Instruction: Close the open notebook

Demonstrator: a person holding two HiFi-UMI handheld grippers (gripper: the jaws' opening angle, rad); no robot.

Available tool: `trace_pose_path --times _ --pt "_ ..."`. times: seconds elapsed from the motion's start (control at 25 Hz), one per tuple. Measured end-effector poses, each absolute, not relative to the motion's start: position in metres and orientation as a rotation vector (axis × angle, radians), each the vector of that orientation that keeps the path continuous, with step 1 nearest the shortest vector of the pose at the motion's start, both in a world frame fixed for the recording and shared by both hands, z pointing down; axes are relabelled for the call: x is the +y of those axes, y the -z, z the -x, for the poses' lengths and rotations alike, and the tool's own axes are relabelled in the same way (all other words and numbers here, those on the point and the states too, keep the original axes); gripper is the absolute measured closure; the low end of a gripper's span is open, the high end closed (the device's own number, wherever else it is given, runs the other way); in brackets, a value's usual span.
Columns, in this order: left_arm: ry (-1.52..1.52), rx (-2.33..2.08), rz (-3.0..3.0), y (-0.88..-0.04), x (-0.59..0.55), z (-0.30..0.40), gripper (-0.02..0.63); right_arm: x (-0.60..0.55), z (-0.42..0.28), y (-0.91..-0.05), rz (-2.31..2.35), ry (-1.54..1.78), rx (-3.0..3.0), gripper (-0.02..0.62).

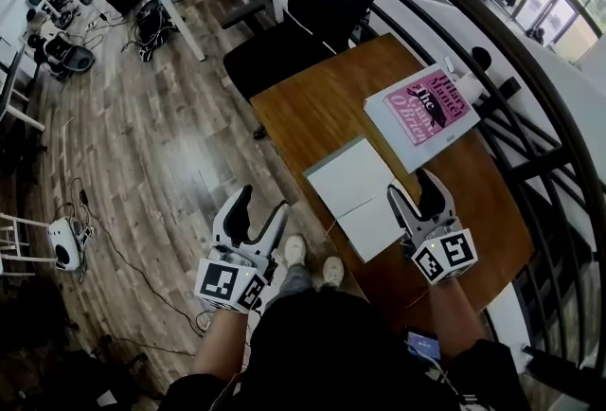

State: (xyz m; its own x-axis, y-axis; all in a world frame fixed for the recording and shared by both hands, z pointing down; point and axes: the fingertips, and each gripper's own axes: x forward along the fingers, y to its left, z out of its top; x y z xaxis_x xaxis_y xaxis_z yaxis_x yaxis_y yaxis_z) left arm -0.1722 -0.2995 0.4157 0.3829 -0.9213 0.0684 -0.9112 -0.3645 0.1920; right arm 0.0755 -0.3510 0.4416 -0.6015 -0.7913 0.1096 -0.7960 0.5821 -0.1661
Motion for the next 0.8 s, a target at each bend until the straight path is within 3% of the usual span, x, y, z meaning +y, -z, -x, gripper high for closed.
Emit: trace_pose_path --times 0.28,0.8 --pt "-0.008 -1.566 -2.438 -0.441 -0.323 0.177 0.318 -0.393 -0.084 -0.532 -1.330 -0.403 -2.524 0.297" --pt "-0.136 -1.487 -2.386 -0.486 -0.336 0.197 0.318 -0.406 -0.090 -0.670 -1.085 -0.600 -2.186 0.198"
